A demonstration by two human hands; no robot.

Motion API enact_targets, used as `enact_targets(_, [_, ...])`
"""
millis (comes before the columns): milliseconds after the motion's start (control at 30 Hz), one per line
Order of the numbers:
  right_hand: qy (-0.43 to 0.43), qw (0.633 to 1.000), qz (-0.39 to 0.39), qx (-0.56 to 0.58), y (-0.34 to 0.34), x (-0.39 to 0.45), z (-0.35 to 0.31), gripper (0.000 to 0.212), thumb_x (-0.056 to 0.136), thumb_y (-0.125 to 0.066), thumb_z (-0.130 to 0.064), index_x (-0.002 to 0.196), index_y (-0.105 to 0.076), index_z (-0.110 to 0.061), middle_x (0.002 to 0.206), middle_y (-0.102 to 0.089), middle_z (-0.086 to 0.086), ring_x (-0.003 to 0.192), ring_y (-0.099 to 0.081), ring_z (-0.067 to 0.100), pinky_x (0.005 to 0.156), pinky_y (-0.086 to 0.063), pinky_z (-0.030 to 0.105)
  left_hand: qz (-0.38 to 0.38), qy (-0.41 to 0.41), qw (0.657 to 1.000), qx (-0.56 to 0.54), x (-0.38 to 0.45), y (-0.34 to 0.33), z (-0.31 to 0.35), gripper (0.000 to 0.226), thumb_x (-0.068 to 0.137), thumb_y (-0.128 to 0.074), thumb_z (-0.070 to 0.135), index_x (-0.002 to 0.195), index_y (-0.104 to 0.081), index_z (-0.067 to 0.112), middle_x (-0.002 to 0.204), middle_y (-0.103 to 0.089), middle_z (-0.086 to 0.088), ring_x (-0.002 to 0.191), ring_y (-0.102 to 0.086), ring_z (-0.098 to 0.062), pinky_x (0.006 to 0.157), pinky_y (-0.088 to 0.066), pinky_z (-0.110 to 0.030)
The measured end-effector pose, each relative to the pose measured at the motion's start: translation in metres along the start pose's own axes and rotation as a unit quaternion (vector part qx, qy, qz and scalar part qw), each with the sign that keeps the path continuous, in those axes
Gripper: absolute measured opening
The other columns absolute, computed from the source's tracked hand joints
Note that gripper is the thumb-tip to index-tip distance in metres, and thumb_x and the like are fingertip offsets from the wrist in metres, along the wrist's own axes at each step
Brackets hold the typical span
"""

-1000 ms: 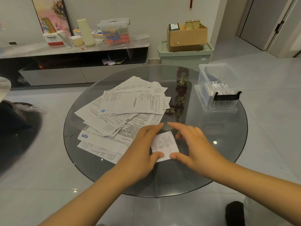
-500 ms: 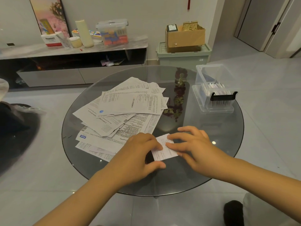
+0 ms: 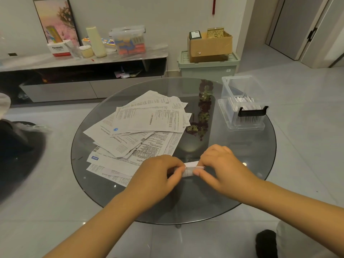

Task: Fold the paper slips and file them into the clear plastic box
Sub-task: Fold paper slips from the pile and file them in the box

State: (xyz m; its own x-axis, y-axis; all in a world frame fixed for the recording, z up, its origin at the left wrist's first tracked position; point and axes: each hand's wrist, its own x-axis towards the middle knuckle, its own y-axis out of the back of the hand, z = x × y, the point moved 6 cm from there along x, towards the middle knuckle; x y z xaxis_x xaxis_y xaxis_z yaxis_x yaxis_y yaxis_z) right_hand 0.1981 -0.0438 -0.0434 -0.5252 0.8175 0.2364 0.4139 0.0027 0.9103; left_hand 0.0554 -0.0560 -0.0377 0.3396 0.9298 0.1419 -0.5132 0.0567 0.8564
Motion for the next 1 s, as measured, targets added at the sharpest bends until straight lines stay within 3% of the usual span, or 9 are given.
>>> enact_targets(133, [-0.059, 0.995, -0.016, 0.077, -0.001, 0.005, 0.006, 0.01, 0.087, -0.06, -0.037, 0.086, -0.054, -0.029, 0.081, -0.057, -0.011, 0.089, -0.042, 0.008, 0.077, -0.029, 0.021, 0.019, 0.061, 0.997, -0.051, 0.007, -0.002, -0.01, 0.019, 0.088, -0.062, 0.024, 0.103, -0.072, 0.031, 0.097, -0.068, 0.015, 0.086, -0.056, 0.001, 0.072, -0.038, -0.007])
enact_targets(267, [-0.077, 0.994, -0.026, 0.077, -0.006, 0.008, 0.012, 0.035, 0.085, -0.066, -0.027, 0.118, -0.055, -0.031, 0.104, -0.052, -0.011, 0.102, -0.04, 0.009, 0.089, -0.035, 0.023, -0.001, 0.075, 0.997, -0.031, 0.012, -0.01, -0.016, 0.026, 0.086, -0.065, 0.02, 0.111, -0.069, 0.027, 0.101, -0.056, 0.008, 0.09, -0.05, -0.006, 0.073, -0.033, -0.011])
enact_targets(333, [-0.056, 0.996, -0.007, 0.067, -0.005, 0.009, 0.008, 0.031, 0.082, -0.068, -0.022, 0.112, -0.064, -0.03, 0.105, -0.05, -0.01, 0.1, -0.041, 0.012, 0.089, -0.037, 0.027, -0.004, 0.077, 0.997, -0.025, 0.014, -0.012, -0.017, 0.025, 0.085, -0.066, 0.019, 0.11, -0.069, 0.026, 0.101, -0.052, 0.006, 0.092, -0.048, -0.007, 0.073, -0.031, -0.01])
enact_targets(400, [0.003, 1.0, 0.024, 0.012, -0.002, 0.008, -0.001, 0.015, 0.077, -0.068, -0.023, 0.091, -0.073, -0.028, 0.092, -0.059, -0.01, 0.088, -0.051, 0.018, 0.076, -0.044, 0.033, -0.007, 0.07, 0.997, -0.017, 0.015, -0.011, -0.016, 0.021, 0.084, -0.066, 0.019, 0.104, -0.068, 0.025, 0.098, -0.052, 0.006, 0.088, -0.047, -0.005, 0.071, -0.031, -0.006])
enact_targets(467, [0.046, 0.998, 0.01, -0.047, -0.003, 0.006, -0.009, 0.014, 0.073, -0.063, -0.032, 0.079, -0.074, -0.027, 0.08, -0.064, -0.013, 0.076, -0.057, 0.017, 0.062, -0.047, 0.031, -0.009, 0.054, 0.998, -0.007, 0.016, -0.009, -0.013, 0.016, 0.083, -0.067, 0.019, 0.099, -0.068, 0.024, 0.095, -0.054, 0.008, 0.086, -0.048, -0.005, 0.071, -0.032, -0.005])
enact_targets(567, [0.076, 0.994, -0.017, -0.077, -0.003, 0.004, -0.012, 0.024, 0.073, -0.057, -0.044, 0.077, -0.074, -0.028, 0.077, -0.066, -0.016, 0.074, -0.058, 0.013, 0.058, -0.048, 0.028, -0.026, 0.025, 0.999, 0.001, 0.016, -0.006, -0.012, 0.022, 0.079, -0.072, 0.031, 0.101, -0.07, 0.026, 0.089, -0.053, 0.015, 0.084, -0.05, -0.003, 0.069, -0.033, -0.008])
enact_targets(700, [0.101, 0.989, -0.013, -0.107, -0.004, 0.003, -0.011, 0.036, 0.084, -0.039, -0.039, 0.078, -0.072, -0.026, 0.074, -0.067, -0.013, 0.068, -0.058, 0.014, 0.056, -0.048, 0.028, -0.053, 0.0, 0.998, 0.022, 0.013, -0.006, -0.01, 0.037, 0.077, -0.073, 0.04, 0.113, -0.068, 0.029, 0.091, -0.048, 0.019, 0.085, -0.044, 0.002, 0.071, -0.033, -0.01])
enact_targets(867, [0.097, 0.99, 0.047, -0.093, 0.007, 0.005, -0.014, 0.033, 0.086, -0.038, -0.03, 0.072, -0.066, -0.021, 0.058, -0.058, -0.008, 0.055, -0.054, 0.015, 0.049, -0.047, 0.028, -0.017, -0.052, 0.997, 0.06, 0.01, -0.003, 0.002, 0.021, 0.09, -0.057, 0.029, 0.108, -0.069, 0.029, 0.093, -0.058, 0.009, 0.09, -0.05, -0.008, 0.073, -0.039, -0.024])
enact_targets(1000, [0.062, 0.995, 0.049, -0.066, 0.017, 0.008, -0.009, 0.026, 0.086, -0.042, -0.033, 0.077, -0.064, -0.022, 0.06, -0.057, -0.007, 0.055, -0.053, 0.014, 0.045, -0.043, 0.027, 0.006, -0.008, 0.999, 0.042, 0.016, 0.0, 0.002, 0.014, 0.093, -0.053, 0.03, 0.094, -0.066, 0.028, 0.086, -0.062, 0.01, 0.083, -0.055, -0.009, 0.072, -0.044, -0.028])
